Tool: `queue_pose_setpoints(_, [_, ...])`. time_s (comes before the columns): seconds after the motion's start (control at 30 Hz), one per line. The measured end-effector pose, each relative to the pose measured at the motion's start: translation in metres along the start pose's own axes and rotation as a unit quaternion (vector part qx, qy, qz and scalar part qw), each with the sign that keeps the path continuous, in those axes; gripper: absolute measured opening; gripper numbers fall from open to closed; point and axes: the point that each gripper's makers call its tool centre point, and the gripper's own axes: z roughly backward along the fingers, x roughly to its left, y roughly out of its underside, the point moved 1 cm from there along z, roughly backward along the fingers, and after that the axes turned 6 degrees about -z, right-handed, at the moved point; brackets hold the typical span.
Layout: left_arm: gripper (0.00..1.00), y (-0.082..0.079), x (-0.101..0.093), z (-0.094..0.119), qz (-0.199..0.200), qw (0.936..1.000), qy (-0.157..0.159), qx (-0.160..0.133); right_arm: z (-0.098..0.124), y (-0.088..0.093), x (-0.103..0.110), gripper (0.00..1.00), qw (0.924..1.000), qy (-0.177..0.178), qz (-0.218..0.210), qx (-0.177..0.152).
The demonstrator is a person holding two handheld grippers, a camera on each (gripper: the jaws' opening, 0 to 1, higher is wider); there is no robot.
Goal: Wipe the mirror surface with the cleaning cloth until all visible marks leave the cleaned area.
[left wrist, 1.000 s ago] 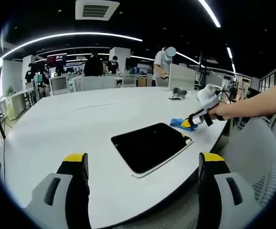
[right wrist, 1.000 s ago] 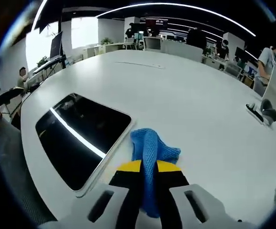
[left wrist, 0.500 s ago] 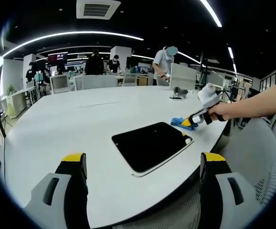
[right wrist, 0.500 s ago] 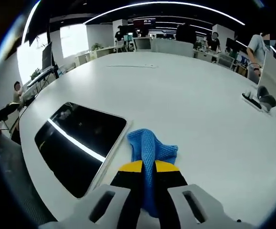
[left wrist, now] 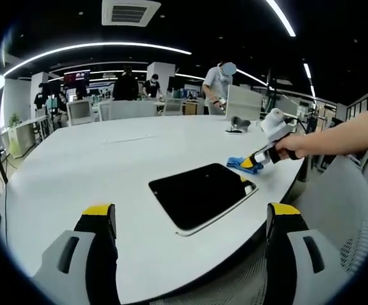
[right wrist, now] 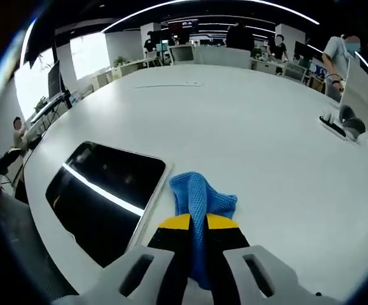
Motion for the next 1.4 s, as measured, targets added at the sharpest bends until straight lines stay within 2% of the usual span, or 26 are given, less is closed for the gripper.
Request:
queue_pose_setpoints(0.07, [0.97, 0.0, 0.0, 0.0, 0.0, 1.0, 0.0, 0.001, 0.004, -0.009, 0.007, 0.01, 0.9998, -0.006, -0.014, -0.013])
queue_pose_setpoints(0.13, [0.97, 0.0, 0.0, 0.0, 0.0, 1.0, 0.001, 0.0, 0.007, -0.015, 0.012, 0.01, 0.9998, -0.006, -0.01, -0.016])
queue_pose_setpoints(0.2, [0.97, 0.0, 0.0, 0.0, 0.0, 1.0, 0.002, 0.0, -0.004, -0.025, 0.005, 0.01, 0.9997, -0.009, -0.009, -0.019])
queue_pose_setpoints(0.33, [0.97, 0.0, 0.0, 0.0, 0.0, 1.0, 0.002, 0.0, -0.005, -0.034, 0.011, 0.01, 0.9994, -0.008, -0.014, -0.031])
queue_pose_setpoints(0.4, [0.96, 0.0, 0.0, 0.0, -0.001, 1.0, 0.002, 0.001, -0.007, -0.036, 0.017, 0.01, 0.9986, -0.014, -0.039, -0.033])
queue_pose_setpoints(0.47, [0.97, -0.002, 0.0, 0.0, -0.004, 1.0, -0.001, -0.005, -0.008, -0.037, 0.02, 0.01, 0.9984, -0.015, -0.043, -0.035])
queue_pose_setpoints(0.5, [0.97, -0.002, 0.0, 0.0, -0.004, 1.0, -0.001, -0.006, -0.024, -0.042, 0.012, 0.01, 0.9984, -0.018, -0.044, -0.029])
queue_pose_setpoints(0.6, [0.97, -0.001, 0.0, 0.0, -0.004, 1.0, -0.001, -0.004, -0.041, -0.047, 0.01, 0.01, 0.9976, -0.036, -0.054, -0.025])
queue_pose_setpoints(0.8, [0.97, -0.001, 0.0, 0.0, -0.004, 1.0, 0.0, -0.001, -0.063, -0.047, 0.008, 0.01, 0.9986, -0.033, -0.04, -0.007])
queue_pose_setpoints(1.0, [0.96, 0.0, 0.0, 0.0, -0.004, 1.0, -0.001, 0.0, -0.074, -0.045, 0.007, 0.01, 0.9995, -0.018, -0.024, 0.005])
queue_pose_setpoints(1.27, [0.96, 0.0, 0.001, 0.0, -0.004, 1.0, 0.0, -0.001, -0.072, -0.041, 0.014, 0.01, 0.9995, -0.011, -0.028, 0.007])
queue_pose_setpoints(1.4, [0.96, 0.0, 0.0, 0.001, -0.004, 1.0, 0.0, -0.002, -0.07, -0.04, 0.019, 0.01, 0.9998, 0.01, -0.016, 0.001])
